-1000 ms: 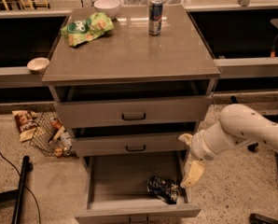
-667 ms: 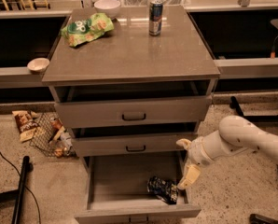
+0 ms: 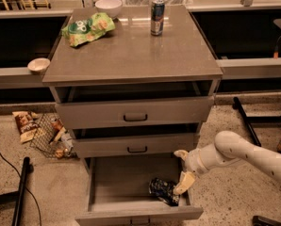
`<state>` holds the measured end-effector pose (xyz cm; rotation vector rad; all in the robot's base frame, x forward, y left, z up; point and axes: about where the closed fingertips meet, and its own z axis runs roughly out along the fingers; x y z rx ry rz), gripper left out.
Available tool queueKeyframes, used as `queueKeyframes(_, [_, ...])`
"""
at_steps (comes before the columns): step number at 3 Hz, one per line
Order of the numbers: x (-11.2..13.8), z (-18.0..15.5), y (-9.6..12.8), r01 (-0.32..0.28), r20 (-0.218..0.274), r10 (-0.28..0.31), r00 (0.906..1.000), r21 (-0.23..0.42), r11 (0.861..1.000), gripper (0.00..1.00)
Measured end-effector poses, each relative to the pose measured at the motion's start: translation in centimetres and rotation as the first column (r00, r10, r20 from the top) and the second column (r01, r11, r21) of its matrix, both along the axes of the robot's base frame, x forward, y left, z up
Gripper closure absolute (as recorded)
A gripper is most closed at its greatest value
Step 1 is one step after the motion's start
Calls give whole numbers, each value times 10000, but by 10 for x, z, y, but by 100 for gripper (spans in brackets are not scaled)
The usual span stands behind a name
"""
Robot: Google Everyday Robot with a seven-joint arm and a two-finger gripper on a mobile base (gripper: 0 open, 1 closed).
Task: Pick blue chip bag from bottom drawer and place on counter
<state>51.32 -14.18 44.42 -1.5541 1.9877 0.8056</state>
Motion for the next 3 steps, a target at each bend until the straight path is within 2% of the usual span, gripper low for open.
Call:
queueKeyframes(1, [0,0,0,2,1,-2,10000,0,10000,0])
queueKeyframes(2, [15,-38,-1,405,241,-407,9989,86,9991,0])
queueKeyframes(3, [38,-95,5,535,507,-547,9972,237,9983,0])
